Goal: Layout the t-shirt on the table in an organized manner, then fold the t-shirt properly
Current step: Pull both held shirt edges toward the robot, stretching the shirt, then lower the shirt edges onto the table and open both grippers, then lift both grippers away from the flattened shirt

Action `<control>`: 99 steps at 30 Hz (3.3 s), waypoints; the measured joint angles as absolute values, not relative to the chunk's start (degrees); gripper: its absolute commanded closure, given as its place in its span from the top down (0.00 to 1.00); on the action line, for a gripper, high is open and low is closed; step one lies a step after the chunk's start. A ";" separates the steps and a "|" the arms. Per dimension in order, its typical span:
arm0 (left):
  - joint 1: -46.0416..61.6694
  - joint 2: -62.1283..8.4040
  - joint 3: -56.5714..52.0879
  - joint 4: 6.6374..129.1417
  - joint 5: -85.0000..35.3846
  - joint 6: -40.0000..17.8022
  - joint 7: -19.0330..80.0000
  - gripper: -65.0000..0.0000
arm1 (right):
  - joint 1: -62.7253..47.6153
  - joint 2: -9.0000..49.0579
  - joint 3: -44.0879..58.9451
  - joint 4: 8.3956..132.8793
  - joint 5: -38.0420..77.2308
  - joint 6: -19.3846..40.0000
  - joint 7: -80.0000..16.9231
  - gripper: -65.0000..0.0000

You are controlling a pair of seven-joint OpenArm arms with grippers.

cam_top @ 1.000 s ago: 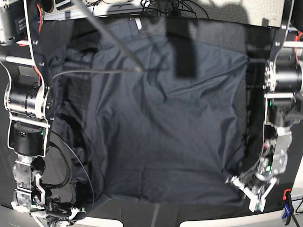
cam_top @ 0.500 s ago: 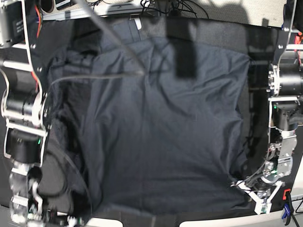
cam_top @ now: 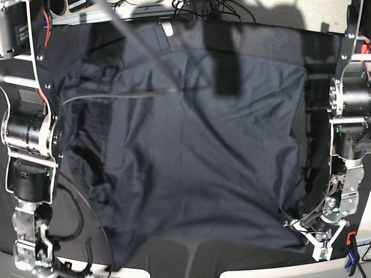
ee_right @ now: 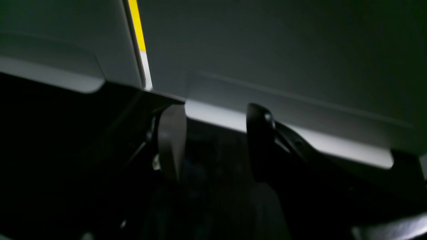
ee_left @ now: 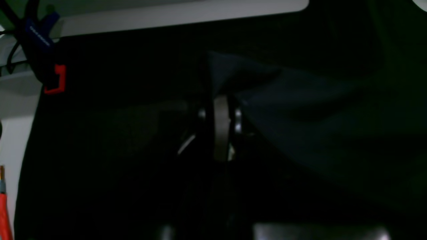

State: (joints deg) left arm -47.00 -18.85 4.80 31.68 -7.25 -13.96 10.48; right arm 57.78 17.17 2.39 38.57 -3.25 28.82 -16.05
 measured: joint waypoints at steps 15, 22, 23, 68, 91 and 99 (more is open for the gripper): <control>-47.00 -18.87 4.80 31.68 -7.25 -13.96 5.93 0.00 | 57.82 17.26 2.39 38.39 1.52 28.64 -24.10 0.44; -47.00 -18.83 4.80 31.68 -7.25 -8.05 4.01 0.00 | 57.74 17.19 2.39 38.39 1.52 28.62 -27.24 0.44; -46.98 -18.90 4.80 31.68 -7.27 -8.08 3.77 0.00 | 57.78 17.21 2.39 38.39 1.54 28.62 -27.40 0.44; -51.88 -22.50 4.82 31.46 -12.99 -26.22 13.85 0.36 | 58.06 16.49 2.39 38.41 8.71 28.49 -35.70 0.44; -12.14 -30.65 4.93 89.23 -20.80 -21.06 30.48 0.31 | 20.14 16.32 2.39 87.24 21.47 39.22 -50.85 0.44; 4.05 -31.31 4.93 107.90 -12.82 -21.23 33.78 0.31 | -1.21 16.32 3.05 112.01 17.34 39.40 -51.75 0.44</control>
